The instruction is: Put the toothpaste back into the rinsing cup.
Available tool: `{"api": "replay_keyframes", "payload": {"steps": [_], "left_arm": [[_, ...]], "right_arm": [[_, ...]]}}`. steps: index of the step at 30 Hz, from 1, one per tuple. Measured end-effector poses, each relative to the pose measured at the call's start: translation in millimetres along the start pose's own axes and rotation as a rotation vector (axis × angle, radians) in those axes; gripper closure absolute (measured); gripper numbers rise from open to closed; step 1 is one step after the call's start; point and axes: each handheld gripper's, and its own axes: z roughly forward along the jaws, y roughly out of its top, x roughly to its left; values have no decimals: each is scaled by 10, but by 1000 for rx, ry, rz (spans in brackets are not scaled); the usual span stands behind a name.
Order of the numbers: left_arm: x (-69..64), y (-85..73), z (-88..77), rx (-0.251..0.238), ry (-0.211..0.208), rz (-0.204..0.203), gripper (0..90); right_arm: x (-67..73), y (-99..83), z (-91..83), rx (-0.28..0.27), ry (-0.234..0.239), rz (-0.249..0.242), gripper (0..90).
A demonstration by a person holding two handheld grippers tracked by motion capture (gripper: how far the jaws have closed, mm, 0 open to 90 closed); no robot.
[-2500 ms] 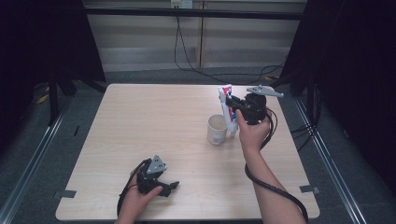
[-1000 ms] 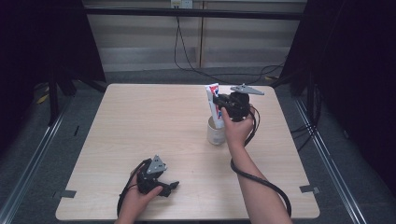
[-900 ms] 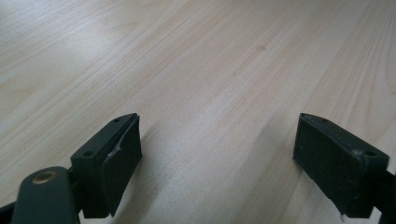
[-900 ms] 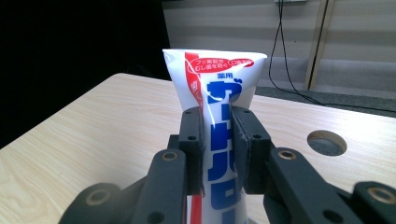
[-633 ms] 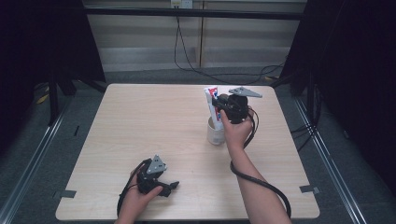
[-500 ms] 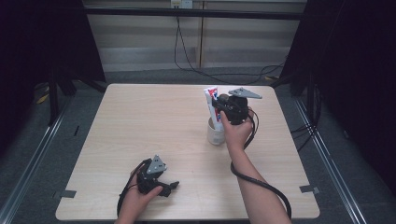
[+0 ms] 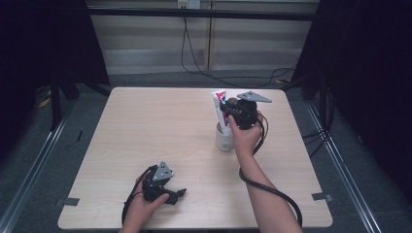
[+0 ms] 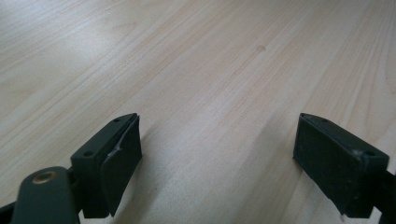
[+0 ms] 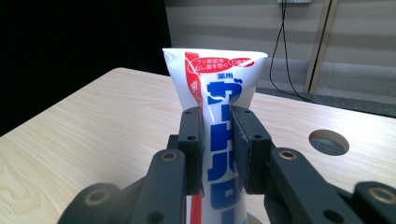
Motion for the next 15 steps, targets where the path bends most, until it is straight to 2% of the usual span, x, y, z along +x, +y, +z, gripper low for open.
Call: {"api": "replay_keyframes", "payload": {"steps": [6,15], "left_arm": [[-1,0,1,0,-2,-1,149],[0,-2,4,-5,-5,-2,149]], "right_arm": [[10,-43,-1,8,0,-11,743],[-18,-116,-96,3,-7,-23,742]]}}
